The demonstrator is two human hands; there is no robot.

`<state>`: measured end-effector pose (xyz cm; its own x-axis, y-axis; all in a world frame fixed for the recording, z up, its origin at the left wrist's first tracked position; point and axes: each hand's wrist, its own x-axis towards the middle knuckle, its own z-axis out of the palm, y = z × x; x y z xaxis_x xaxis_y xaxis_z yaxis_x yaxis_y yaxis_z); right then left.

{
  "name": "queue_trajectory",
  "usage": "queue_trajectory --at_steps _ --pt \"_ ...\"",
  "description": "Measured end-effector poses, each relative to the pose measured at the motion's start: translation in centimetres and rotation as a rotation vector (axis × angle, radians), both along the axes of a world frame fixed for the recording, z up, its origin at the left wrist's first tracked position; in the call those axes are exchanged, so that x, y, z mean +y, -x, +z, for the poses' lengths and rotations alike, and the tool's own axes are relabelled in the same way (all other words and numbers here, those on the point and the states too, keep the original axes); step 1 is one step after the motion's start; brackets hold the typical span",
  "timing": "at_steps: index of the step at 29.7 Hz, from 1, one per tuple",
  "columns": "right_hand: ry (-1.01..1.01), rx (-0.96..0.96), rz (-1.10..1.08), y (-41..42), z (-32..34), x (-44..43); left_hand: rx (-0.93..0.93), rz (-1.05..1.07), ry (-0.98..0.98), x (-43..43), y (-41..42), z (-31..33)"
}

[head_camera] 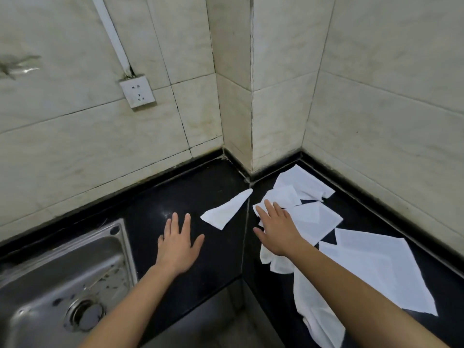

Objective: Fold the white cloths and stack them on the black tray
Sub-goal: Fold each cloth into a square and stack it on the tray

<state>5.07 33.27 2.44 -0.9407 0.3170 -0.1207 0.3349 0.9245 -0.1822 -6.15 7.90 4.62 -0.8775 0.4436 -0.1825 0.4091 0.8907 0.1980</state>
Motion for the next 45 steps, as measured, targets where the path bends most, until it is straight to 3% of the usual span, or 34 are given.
queue_trajectory --at_steps 9,17,21,24,26,31,33,39,45 --pt "0.021 -0.082 -0.057 10.9 -3.6 2.4 -0.209 -0.008 -0.008 6.2 13.3 -7.3" --pt "-0.001 -0.215 -0.042 20.6 -9.2 2.4 -0.152 -0.155 0.040 9.1 19.3 -14.5" --pt "-0.035 -0.301 0.025 22.2 -12.3 1.6 -0.193 -0.181 -0.107 7.5 20.6 -17.1" --pt "-0.047 -0.193 0.028 21.4 -13.6 0.8 -0.221 -0.158 -0.227 5.5 21.5 -17.6" --pt "0.058 -0.136 -0.055 20.2 -12.9 -0.5 -0.209 -0.134 -0.270 4.1 21.9 -17.3" --pt "0.454 -0.383 -0.174 16.7 -11.9 -5.1 -0.184 -0.136 -0.300 0.4 20.9 -16.5" --pt "0.520 -0.309 -0.259 16.0 -11.9 -6.4 -0.185 -0.105 -0.322 -1.1 19.9 -16.2" --pt "0.212 -0.302 -0.151 14.8 -12.6 -8.0 -0.061 -0.011 -0.433 -4.3 16.7 -14.7" --pt "0.133 -0.070 0.017 11.3 -12.9 -10.2 0.122 0.047 -0.501 -5.9 12.9 -12.3"
